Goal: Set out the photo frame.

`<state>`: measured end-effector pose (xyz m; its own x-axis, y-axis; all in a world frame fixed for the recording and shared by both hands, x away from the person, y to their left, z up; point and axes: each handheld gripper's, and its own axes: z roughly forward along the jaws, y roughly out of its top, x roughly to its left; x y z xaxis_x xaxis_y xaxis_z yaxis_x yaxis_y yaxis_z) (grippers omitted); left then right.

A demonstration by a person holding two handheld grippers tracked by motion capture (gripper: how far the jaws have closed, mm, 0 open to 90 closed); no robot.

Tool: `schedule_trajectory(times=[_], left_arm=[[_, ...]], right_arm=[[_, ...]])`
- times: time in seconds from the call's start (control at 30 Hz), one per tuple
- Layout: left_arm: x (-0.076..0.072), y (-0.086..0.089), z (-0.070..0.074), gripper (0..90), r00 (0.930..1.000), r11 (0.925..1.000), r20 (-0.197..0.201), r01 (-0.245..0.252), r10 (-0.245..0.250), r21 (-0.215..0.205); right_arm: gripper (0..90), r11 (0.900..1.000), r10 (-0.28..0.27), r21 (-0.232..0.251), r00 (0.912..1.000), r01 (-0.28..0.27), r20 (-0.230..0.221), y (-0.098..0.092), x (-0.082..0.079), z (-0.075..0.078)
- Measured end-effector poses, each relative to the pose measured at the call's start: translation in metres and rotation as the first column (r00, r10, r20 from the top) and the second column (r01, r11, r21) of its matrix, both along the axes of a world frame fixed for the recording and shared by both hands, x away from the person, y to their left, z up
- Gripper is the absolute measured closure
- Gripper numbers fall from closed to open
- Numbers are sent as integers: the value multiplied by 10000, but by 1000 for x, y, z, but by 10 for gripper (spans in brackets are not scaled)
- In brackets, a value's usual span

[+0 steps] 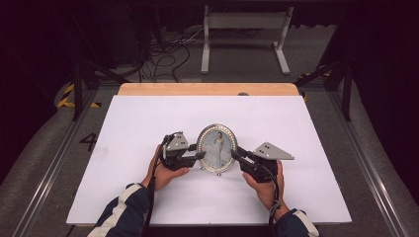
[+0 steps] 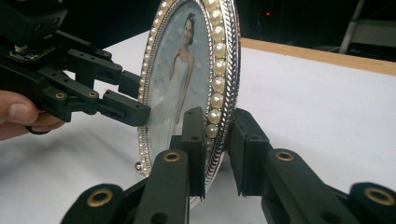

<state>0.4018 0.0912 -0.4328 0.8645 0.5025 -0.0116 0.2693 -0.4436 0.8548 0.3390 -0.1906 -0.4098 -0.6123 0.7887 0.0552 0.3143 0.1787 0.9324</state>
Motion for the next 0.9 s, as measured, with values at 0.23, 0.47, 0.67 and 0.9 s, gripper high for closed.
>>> schedule_trajectory(times=[0.23, 0.47, 0.67, 0.9], left_arm=[[5, 1, 5, 546, 9995, 9984, 279, -123, 138, -559], [5, 3, 6, 613, 9997, 9986, 213, 133, -122, -510], [3, 7, 8, 651, 9994, 9989, 247, 232, -222, -407], [0, 10, 7, 662, 9997, 9995, 219, 142, -136, -276]], right_arm=[[783, 9999, -87, -49, 9992, 89, 396, -2, -9, 1], [794, 9996, -18, -277, 9998, 23, 183, -1, -8, -2], [791, 9998, -16, -202, 9999, 18, 104, -2, -4, -3], [792, 9999, 64, -146, 9999, -63, 94, -1, -1, -3]])
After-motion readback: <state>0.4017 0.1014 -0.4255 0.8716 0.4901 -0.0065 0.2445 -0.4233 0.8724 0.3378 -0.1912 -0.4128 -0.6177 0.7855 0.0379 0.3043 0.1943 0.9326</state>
